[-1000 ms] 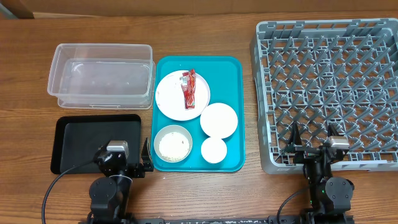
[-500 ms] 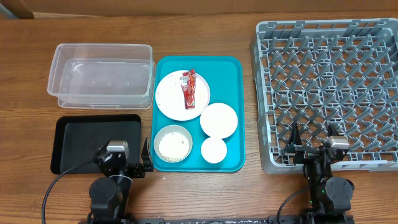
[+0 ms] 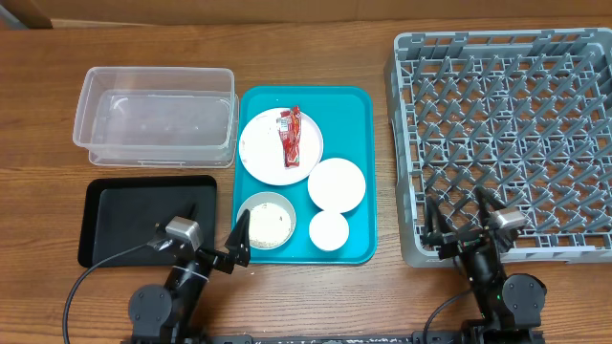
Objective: Sort waste into correct bins and load items into the dishwasher
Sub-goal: 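Reach left gripper to the white cup and grasp it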
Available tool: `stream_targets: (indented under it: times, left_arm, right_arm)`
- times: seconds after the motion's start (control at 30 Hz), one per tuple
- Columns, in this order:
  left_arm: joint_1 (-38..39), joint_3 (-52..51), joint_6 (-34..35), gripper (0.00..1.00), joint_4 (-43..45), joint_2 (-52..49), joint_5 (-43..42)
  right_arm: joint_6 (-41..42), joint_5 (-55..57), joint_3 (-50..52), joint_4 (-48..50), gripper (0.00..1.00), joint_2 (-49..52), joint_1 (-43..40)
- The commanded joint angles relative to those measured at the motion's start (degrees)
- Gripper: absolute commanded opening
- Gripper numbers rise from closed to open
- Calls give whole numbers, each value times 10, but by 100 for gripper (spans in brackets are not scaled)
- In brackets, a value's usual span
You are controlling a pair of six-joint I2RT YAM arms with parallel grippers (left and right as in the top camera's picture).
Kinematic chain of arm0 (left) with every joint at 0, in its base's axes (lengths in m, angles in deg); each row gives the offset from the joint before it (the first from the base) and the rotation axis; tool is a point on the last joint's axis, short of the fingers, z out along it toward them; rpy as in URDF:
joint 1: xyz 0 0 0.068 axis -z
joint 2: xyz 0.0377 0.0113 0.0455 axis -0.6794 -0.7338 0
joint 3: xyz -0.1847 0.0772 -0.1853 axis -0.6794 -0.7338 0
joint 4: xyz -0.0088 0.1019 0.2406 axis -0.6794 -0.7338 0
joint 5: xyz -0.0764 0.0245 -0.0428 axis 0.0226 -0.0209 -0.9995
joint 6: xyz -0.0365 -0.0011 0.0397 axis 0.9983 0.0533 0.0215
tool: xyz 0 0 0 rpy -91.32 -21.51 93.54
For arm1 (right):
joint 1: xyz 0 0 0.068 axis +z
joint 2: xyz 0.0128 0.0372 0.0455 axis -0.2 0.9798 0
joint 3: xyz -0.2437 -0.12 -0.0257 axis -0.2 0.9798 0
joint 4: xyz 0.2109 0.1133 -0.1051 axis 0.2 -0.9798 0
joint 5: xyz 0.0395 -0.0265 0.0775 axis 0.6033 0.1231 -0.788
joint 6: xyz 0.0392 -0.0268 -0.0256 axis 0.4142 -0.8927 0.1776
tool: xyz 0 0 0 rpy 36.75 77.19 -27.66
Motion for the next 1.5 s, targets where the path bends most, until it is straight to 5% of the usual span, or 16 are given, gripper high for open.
stream_targets:
  times: [0.0, 0.2, 0.5, 0.8, 0.9, 1.03, 1.27, 1.47]
  left_arm:
    - [-6, 35, 30, 100, 21, 5, -63]
    - [-6, 181, 9, 100, -34, -82, -48]
    - [-6, 503, -21, 100, -367, -417, -107]
    - [3, 636, -17, 100, -426, -608, -378]
    - [48, 635, -33, 100, -489, -650, -319]
    - [149, 635, -31, 88, -570, -701, -153]
    - [320, 608, 98, 88, -568, -770, 148]
    - [363, 576, 145, 80, -501, -848, 187]
  right_arm:
    - [75, -90, -31, -12, 100, -7, -1]
    - [76, -64, -179, -112, 100, 28, -1]
    - [12, -38, -497, -398, 100, 266, -1]
    - [11, -104, -667, -611, 100, 466, -1]
    - [14, -114, -667, -614, 100, 485, -1]
    - [41, -111, -667, -605, 100, 488, -2]
    - [46, -112, -668, -599, 100, 487, -2]
    - [46, -112, -668, -599, 100, 487, -2]
